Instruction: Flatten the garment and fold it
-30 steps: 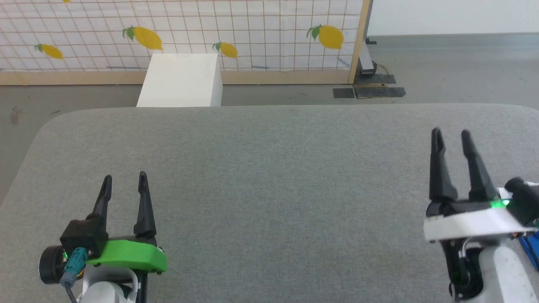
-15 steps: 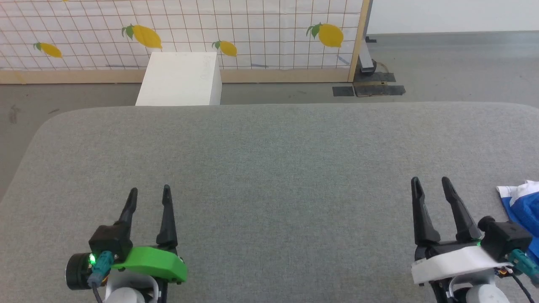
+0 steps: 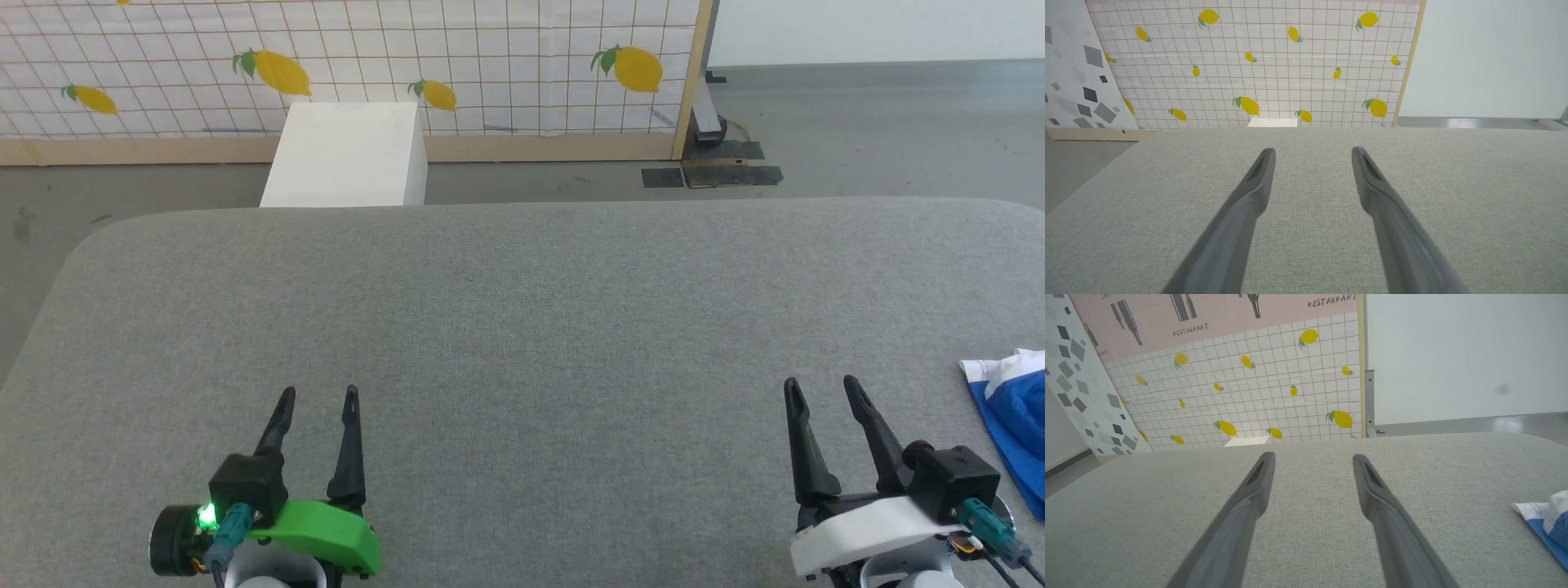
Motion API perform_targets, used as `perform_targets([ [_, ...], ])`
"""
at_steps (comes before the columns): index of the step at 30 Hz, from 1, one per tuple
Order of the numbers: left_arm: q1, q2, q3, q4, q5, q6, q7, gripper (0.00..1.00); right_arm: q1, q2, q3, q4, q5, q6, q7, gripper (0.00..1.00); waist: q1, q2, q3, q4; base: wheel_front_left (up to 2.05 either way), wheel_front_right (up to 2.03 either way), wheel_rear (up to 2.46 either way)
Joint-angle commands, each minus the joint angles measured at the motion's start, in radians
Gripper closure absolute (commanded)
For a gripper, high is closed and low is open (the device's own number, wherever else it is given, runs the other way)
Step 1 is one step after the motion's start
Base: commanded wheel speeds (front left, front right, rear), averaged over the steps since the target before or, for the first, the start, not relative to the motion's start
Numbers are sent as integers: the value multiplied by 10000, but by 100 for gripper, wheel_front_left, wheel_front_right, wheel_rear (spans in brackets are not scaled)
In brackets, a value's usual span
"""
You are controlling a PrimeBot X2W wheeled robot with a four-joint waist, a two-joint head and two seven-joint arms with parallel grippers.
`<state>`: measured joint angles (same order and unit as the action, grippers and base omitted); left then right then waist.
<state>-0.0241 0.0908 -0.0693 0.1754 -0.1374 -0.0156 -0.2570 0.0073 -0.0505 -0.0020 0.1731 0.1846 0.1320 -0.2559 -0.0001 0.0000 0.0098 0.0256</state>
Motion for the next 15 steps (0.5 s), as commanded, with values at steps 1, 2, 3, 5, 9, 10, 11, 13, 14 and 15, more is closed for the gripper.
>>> perform_targets([
  [1,116,-47,-4,30,137,-44,-46,0,125,3,-12,40,-42,-13,-58,0,1,0,-12,-3,0,0,0],
  [2,126,-55,-7,41,153,-49,-46,0,116,3,-16,57,-28,-13,-58,0,1,0,-19,-7,0,0,0],
  [3,136,-62,-8,54,165,-51,-46,0,109,3,-19,67,-16,-13,-58,0,1,0,-27,-11,0,0,0],
  [5,156,-82,-7,100,161,-68,-46,0,102,3,-21,84,13,-13,-58,0,1,0,-44,-19,0,0,0],
  [9,43,-54,0,109,14,-15,1,100,0,0,-15,90,15,0,0,100,1,0,-72,-36,0,0,0],
  [10,41,-54,-3,106,2,-15,8,100,-1,0,-17,89,16,2,8,100,1,0,-75,-39,0,0,0],
  [11,35,-54,-13,105,-8,-15,9,100,-1,-2,-19,88,17,2,7,100,1,0,-76,-40,0,0,0],
  [13,35,-54,-18,105,-25,-15,9,100,-1,0,-13,88,17,2,9,100,1,0,-76,-41,0,0,0],
  [14,35,-54,-20,104,-30,-15,11,100,-1,0,-11,86,15,2,11,100,1,0,-77,-42,0,0,0],
  [15,35,-55,-25,102,-29,-13,13,100,-1,0,-13,85,14,2,13,100,1,0,-77,-42,0,0,0],
])
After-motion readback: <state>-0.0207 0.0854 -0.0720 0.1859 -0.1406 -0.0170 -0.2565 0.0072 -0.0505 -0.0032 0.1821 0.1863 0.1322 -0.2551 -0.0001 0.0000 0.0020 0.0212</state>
